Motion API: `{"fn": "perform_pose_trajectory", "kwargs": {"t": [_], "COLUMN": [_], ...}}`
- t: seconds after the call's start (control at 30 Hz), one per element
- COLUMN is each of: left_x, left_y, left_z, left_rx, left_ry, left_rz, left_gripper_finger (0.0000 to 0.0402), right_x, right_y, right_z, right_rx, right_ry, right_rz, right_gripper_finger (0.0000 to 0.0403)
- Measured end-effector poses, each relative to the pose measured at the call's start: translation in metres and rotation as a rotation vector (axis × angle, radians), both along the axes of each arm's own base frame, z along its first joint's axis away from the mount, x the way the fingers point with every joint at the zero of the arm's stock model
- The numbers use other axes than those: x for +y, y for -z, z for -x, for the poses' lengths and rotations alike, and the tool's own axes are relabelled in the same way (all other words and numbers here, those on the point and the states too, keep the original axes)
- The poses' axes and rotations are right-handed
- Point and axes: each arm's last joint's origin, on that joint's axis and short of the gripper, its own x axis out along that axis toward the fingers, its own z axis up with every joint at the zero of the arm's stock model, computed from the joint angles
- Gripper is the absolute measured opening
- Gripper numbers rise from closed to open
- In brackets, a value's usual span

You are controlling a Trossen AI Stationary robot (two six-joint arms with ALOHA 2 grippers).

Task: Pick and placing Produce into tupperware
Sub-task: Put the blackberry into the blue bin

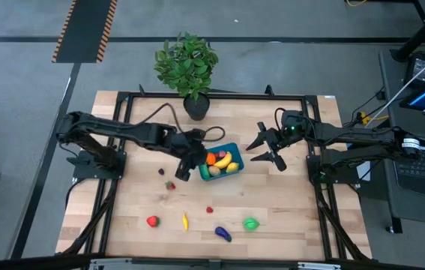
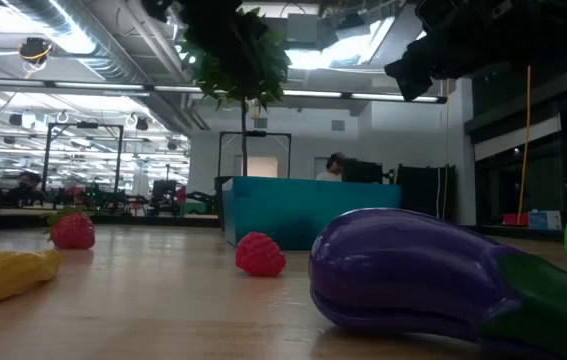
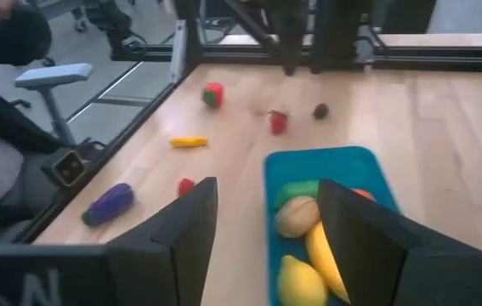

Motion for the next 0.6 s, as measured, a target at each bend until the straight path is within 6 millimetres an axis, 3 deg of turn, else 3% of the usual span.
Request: {"fn": "perform_pose_trajectory", "kwargs": {"t": [0.27,0.4,0.6], "left_x": [-0.012,-0.017,-0.027], "left_y": [0.032,0.043,0.055], "left_z": [0.036,0.056,0.086], "left_rx": [-0.092,-0.087,-0.070], "left_ry": [-0.116,-0.208,-0.295], "left_rz": [0.040,0.052,0.123], "left_gripper_finger": [0.0090,0.0085,0.0077], "right_x": [0.021,0.031,0.035], "right_y": [0.002,0.013,0.032], "right_z": [-0.003,-0.003,-0.004], "right_rx": [0.026,0.050,0.115], "right_ry": [-0.084,-0.124,0.006], "right_rz": [-0.044,-0.048,-0.071], "right_gripper_finger": [0.0207,0.0207,0.0207]}}
